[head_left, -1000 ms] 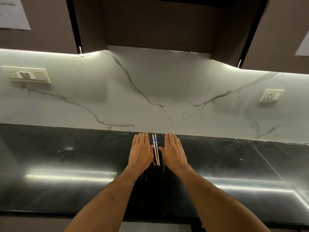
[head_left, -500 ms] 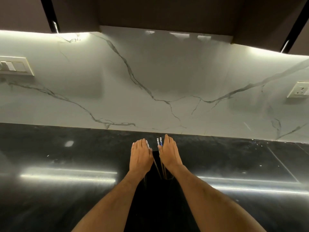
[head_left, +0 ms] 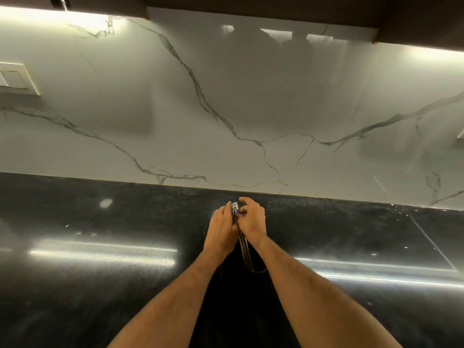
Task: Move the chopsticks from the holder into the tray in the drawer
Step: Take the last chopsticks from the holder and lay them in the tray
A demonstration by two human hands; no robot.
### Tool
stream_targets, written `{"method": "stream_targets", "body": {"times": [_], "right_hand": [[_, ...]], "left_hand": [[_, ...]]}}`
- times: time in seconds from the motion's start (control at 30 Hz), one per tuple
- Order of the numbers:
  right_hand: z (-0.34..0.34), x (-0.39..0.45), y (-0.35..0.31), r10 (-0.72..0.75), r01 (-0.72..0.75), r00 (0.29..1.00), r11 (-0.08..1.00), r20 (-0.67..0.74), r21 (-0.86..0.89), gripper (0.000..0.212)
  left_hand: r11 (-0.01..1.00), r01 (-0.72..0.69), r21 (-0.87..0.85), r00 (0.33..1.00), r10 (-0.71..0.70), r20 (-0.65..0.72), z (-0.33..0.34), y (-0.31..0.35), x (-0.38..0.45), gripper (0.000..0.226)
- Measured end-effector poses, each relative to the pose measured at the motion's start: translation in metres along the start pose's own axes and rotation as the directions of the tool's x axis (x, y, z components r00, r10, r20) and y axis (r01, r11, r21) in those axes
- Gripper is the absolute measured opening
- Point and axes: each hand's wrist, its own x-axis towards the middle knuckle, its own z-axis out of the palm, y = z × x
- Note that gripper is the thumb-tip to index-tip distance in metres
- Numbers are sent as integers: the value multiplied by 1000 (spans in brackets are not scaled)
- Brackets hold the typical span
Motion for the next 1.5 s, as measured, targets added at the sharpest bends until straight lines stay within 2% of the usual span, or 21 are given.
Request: {"method": "stream_targets", "body": {"times": [0.1,0.23,0.4,0.53,0.6,0.7,0.77,0.87,0.97,1.07,1.3,1.5], "right_hand": [[-2,1,-2,-21,20,1000,1000,-4,-11,45],[-7,0,-2,-47,46,997,999,-65,-10,38],[-16,-5,-12,-29,48,993,984,-111,173,47],[-35,-11,-24,-102,138,987,934,-125,329,56],[-47,-12,-30,-126,174,981,913,-150,370,53],[-66,-16,-42,-152,224,966,897,-209,382,45],[-80,-21,-51,-180,270,950,883,-255,383,42],[-100,-32,-66,-213,331,924,863,-318,383,40],[-121,-45,-80,-224,371,903,836,-366,404,36],[-139,-59,-90,-271,421,878,830,-395,366,35],[-172,-89,-100,-328,447,867,845,-375,295,36],[-189,-116,-106,-349,465,868,822,-354,328,40]], "left_hand": [[998,8,-57,1000,-7,21,0,-2,1,21],[999,-20,-51,1000,21,16,-1,-1,-1,34],[996,-29,-86,999,26,-33,-2,7,-4,40],[991,-79,-111,992,67,-110,-5,22,-8,37],[980,-90,-175,989,67,-134,-9,32,-9,36],[941,-102,-323,987,54,-152,-14,48,-11,21],[909,-85,-409,987,22,-156,-18,58,-14,24],[891,-25,-454,995,-21,-96,-23,74,-18,22],[918,-49,-394,998,32,-49,-30,96,-24,21],[852,-23,-522,999,39,19,-38,118,-35,19],[837,3,-547,996,46,77,-59,156,-64,16],[856,15,-517,993,48,110,-75,181,-90,17]]}}
